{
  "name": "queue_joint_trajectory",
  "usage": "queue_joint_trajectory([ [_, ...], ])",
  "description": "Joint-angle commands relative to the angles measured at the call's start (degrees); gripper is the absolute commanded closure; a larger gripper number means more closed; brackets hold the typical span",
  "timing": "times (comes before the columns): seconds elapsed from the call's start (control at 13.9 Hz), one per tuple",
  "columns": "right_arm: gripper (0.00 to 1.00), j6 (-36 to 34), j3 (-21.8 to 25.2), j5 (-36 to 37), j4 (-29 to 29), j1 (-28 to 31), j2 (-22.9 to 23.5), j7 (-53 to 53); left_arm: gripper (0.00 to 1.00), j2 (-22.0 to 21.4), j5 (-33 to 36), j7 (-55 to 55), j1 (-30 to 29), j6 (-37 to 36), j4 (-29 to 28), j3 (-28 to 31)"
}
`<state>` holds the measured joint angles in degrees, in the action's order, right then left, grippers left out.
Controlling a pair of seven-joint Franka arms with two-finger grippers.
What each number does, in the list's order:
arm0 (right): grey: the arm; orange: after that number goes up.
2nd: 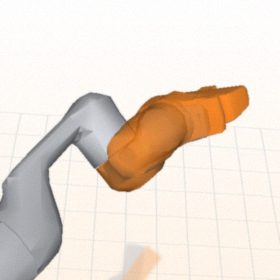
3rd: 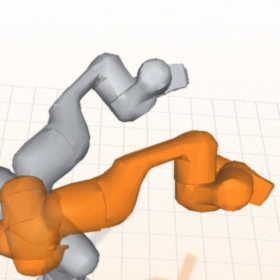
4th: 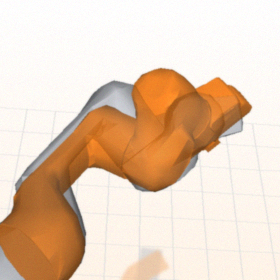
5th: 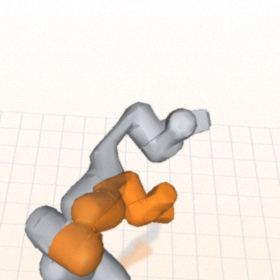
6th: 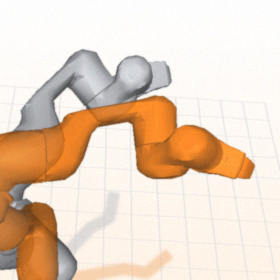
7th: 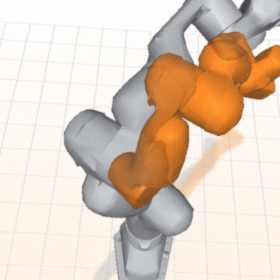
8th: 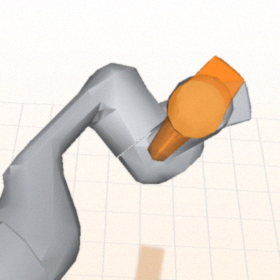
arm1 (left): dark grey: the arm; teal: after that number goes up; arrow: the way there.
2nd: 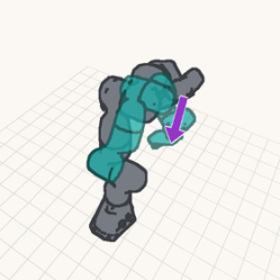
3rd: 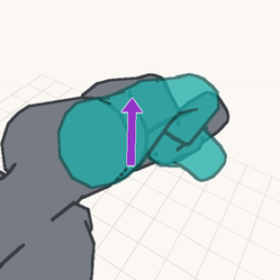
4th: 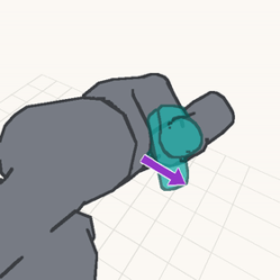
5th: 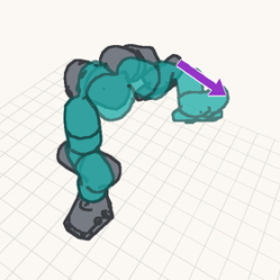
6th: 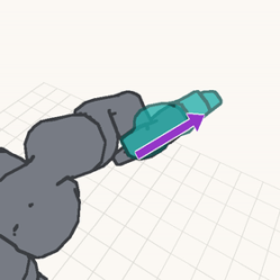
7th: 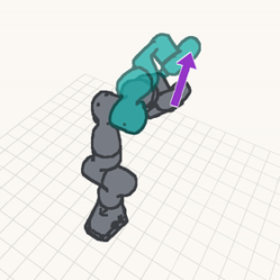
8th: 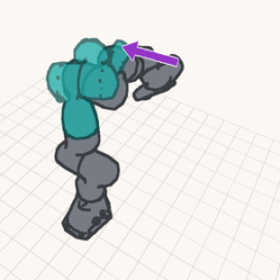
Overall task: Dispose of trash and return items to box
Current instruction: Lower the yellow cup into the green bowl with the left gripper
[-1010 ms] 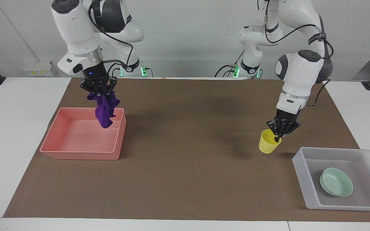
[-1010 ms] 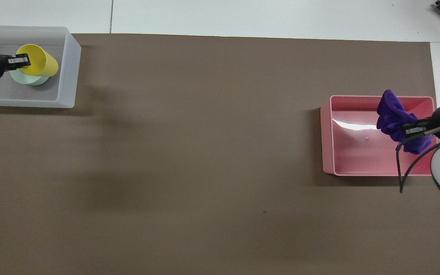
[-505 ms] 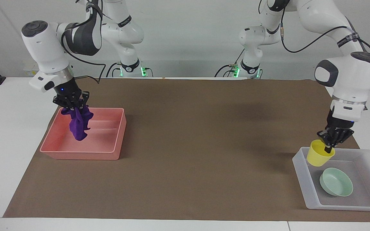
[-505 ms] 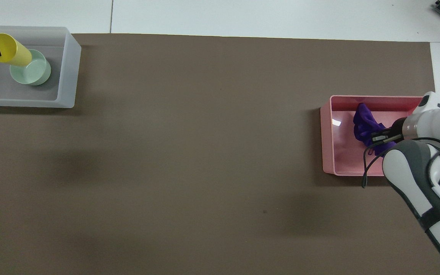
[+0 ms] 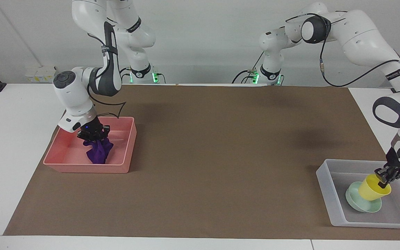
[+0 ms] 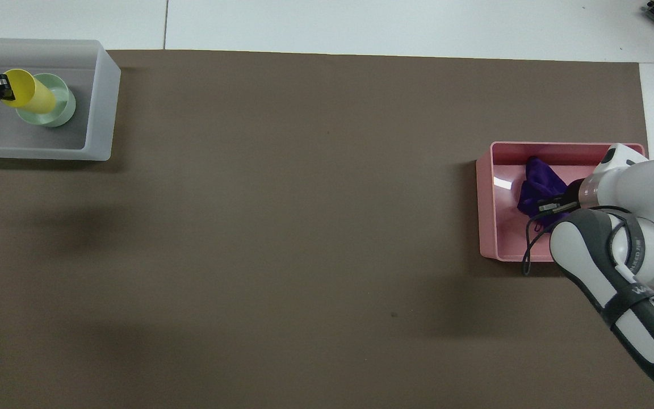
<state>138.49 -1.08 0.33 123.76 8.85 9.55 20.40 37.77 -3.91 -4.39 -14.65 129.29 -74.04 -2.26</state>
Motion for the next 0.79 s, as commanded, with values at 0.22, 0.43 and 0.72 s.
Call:
queue_joint_trajectory([
  [0.22,0.0,0.9,-0.6,0.5,-0.3,-0.2,-0.2,-6.2,1.0,-1.3,-1.7,-1.2,-1.0,2.5,-5.1,-0.5],
  [0.43,0.0,-1.4,-1.3,0.5,-1.6,-0.3,-2.9,-8.0,0.38,-1.3,-0.9,-1.2,-0.3,1.5,-4.5,-0.4],
  [0.72,0.0,-10.1,-1.6,0.5,-6.2,-3.2,-6.3,-14.4,0.0,-4.8,-0.9,-2.9,1.0,0.1,-4.7,-0.4],
])
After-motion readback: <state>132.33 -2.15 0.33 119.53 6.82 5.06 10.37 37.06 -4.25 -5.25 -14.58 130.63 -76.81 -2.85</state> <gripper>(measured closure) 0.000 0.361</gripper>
